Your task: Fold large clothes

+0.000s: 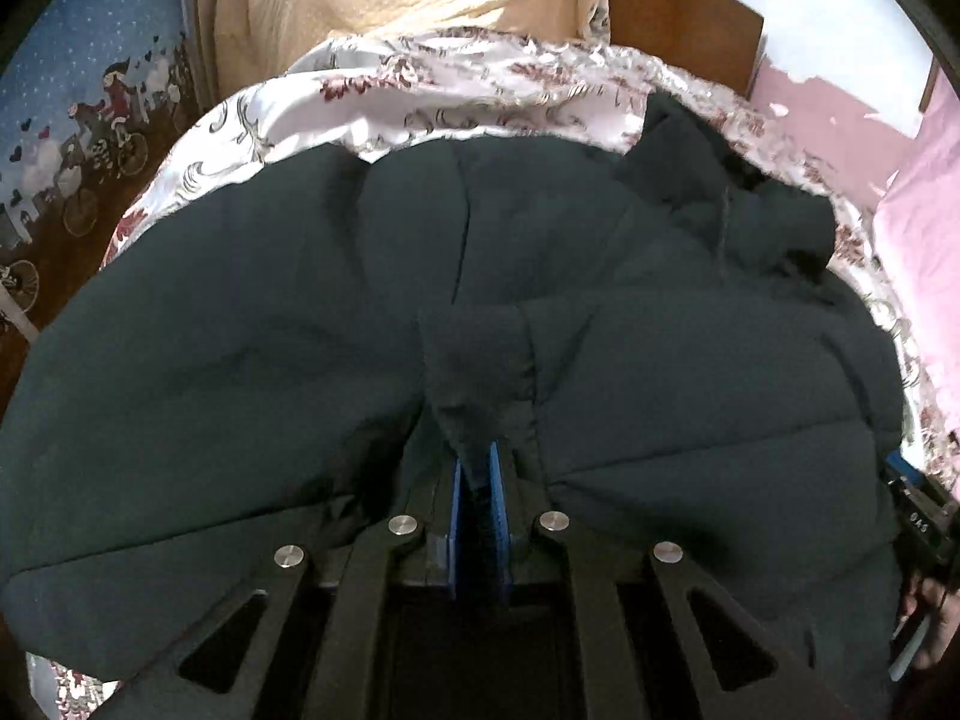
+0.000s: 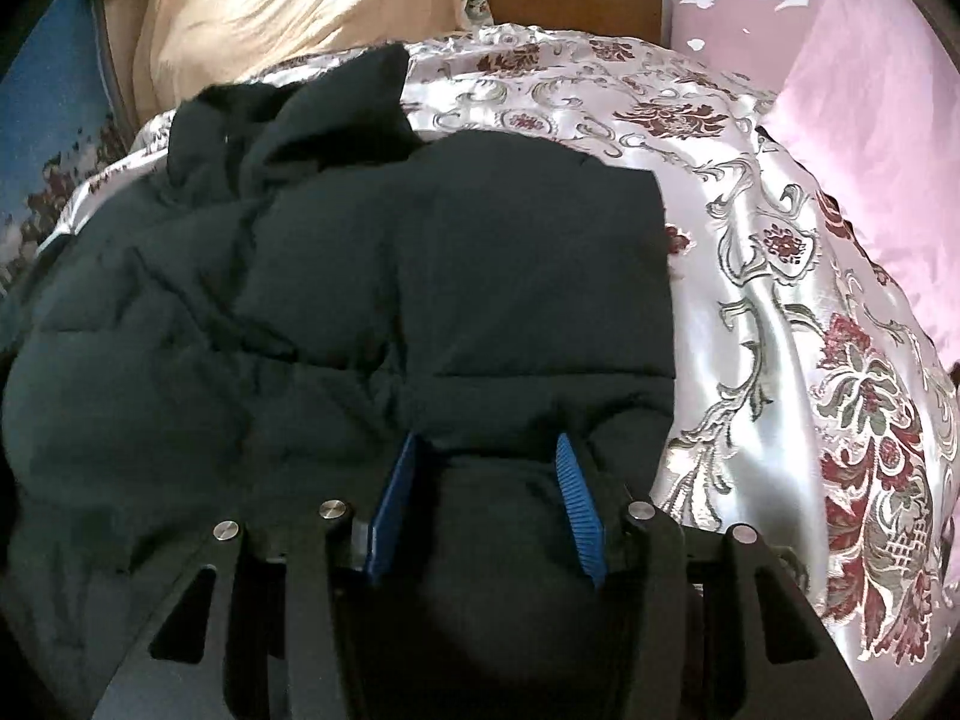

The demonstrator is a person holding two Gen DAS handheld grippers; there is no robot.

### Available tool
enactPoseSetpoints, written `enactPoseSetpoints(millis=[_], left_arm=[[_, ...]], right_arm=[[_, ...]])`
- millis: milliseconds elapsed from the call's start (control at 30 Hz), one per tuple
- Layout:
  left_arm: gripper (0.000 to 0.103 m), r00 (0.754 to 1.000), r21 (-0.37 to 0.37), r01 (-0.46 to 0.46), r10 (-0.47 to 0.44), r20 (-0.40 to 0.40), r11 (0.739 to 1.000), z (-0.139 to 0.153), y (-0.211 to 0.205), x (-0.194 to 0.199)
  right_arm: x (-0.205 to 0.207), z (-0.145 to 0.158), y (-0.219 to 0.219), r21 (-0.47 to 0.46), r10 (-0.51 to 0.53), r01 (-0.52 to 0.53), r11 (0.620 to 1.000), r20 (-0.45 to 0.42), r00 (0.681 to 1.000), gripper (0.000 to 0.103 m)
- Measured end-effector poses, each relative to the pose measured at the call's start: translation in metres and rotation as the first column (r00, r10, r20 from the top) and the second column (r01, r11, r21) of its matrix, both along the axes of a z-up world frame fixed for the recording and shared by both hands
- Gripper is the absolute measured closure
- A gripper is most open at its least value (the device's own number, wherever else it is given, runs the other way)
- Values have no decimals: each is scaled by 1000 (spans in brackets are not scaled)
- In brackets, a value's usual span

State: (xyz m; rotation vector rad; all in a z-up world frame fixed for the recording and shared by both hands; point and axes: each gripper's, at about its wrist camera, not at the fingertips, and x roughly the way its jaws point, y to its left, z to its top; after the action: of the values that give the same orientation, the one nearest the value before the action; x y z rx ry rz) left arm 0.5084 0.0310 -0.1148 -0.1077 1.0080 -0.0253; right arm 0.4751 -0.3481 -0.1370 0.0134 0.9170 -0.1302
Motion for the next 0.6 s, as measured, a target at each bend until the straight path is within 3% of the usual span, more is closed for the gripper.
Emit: enactPoseSetpoints(millis=[133, 333, 433, 500, 533, 600], left_arm=[[91, 1000, -6, -6, 6, 2, 1000, -6, 0, -1], [80, 1000, -58, -9, 10, 14, 998, 4, 8, -10], [67, 1000, -88, -10, 11, 8, 996, 11, 14, -20], [43, 1000, -126, -2, 6, 28, 992, 19, 20, -30], [37, 999, -154, 0, 7, 44, 988, 23, 24, -36], [23, 996, -220, -11, 30, 82, 975, 37, 36, -51]], right_arm=[[-2, 0, 0, 6, 0, 0, 1000, 6, 1000, 59], [-11, 2, 0, 17, -4, 3, 1000, 29, 1000, 57], [-16, 5, 4, 5, 7, -7, 1000, 41, 999, 48], [-20, 10, 10, -8, 14, -14, 1000, 56, 998, 40], [-22, 13, 13, -9, 21, -20, 1000, 66, 998, 33], [-28, 23, 23, 6, 32, -33, 999, 89, 996, 31]])
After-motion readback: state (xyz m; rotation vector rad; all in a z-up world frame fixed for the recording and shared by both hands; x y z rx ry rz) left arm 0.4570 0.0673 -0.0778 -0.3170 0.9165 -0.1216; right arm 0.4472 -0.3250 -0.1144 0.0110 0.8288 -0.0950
